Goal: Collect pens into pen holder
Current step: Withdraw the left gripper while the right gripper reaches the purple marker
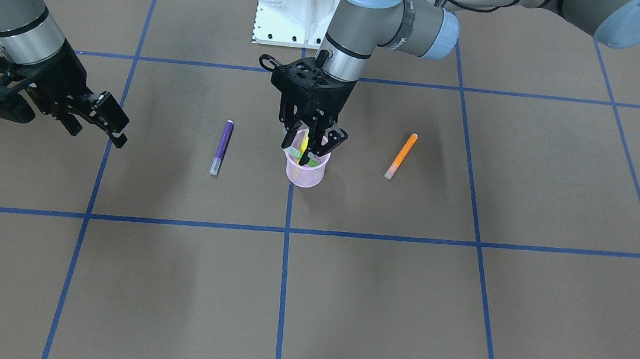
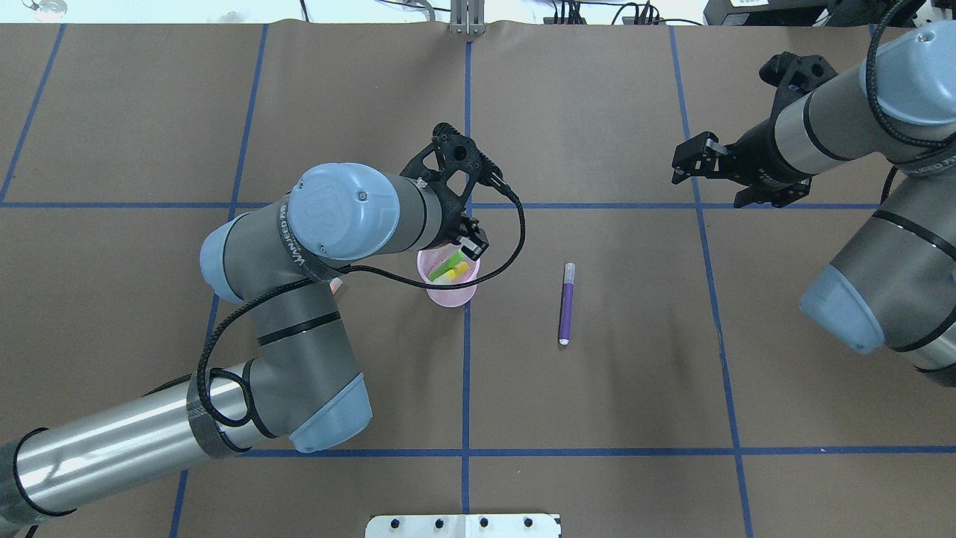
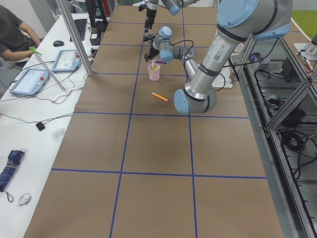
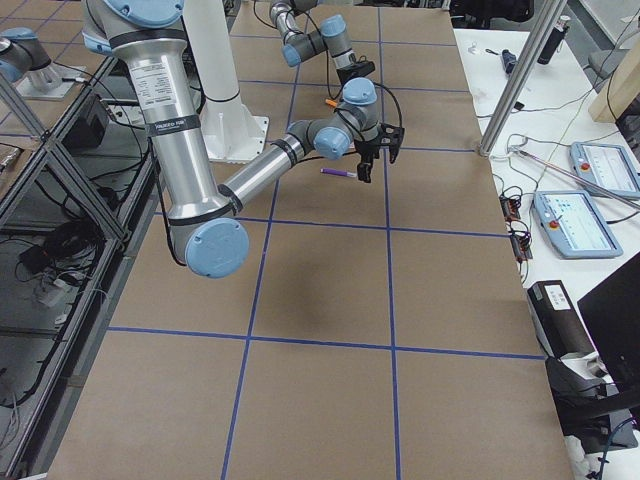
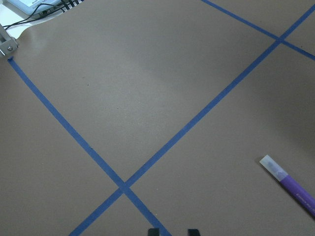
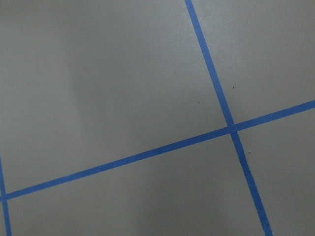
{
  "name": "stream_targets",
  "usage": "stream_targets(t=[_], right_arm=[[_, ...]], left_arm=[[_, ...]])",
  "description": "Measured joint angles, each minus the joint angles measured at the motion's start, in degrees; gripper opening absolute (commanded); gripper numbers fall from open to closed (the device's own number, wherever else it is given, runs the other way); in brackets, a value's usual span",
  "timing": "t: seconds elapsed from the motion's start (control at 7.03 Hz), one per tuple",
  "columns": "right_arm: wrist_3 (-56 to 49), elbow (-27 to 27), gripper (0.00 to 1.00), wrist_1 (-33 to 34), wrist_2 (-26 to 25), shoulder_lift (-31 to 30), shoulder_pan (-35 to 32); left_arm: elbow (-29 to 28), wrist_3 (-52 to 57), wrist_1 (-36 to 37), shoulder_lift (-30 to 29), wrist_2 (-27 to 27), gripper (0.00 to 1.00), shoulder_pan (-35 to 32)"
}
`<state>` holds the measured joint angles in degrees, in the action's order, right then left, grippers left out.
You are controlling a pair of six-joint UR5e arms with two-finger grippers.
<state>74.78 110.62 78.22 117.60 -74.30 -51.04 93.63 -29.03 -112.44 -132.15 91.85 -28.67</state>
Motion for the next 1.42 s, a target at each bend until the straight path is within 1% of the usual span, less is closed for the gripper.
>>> stream_targets(t=[0.28,0.43,0.57,0.71,0.85,1.0,1.14,1.28,1.42], right_arm=[[0.5,-1.08,1.0,0.0,-0.46,0.18,2.03],[0.78,-1.61,1.0,0.0,-1.22,0.57,3.93],[1.57,-2.15,0.99,0.02,-1.66,1.55,6.26],[3.15,-2.8,0.98,0.08,-1.97,2.79,8.6],[5.01,-3.44,0.97,0.13,-3.32,3.99,11.48],[7.35,-4.94,0.94,0.14,-6.57,5.93,14.61],[9.81,-7.13,0.9,0.1,-10.29,8.26,17.12],[11.08,-9.24,0.84,0.06,-12.4,9.96,18.5],[11.39,-11.1,0.8,0.09,-12.49,11.0,19.08]], left_arm=[[0.58,-1.92,-0.51,0.01,0.15,0.73,-0.67],[1.04,-5.64,0.17,0.26,1.09,0.74,-1.9],[1.44,-9.26,1.63,1.29,4.27,0.74,-4.17],[2.61,-10.94,3.07,3.65,8.86,0.74,-6.94],[5.28,-11.54,3.99,7.39,12.36,0.74,-9.27],[7.71,-11.74,4.35,10.18,13.78,0.74,-10.51],[9.13,-12.38,4.53,11.76,14.52,0.74,-11.15],[9.66,-13.82,4.63,12.79,15.32,0.74,-11.59],[9.83,-15.03,4.67,13.74,16.33,0.74,-12.17]])
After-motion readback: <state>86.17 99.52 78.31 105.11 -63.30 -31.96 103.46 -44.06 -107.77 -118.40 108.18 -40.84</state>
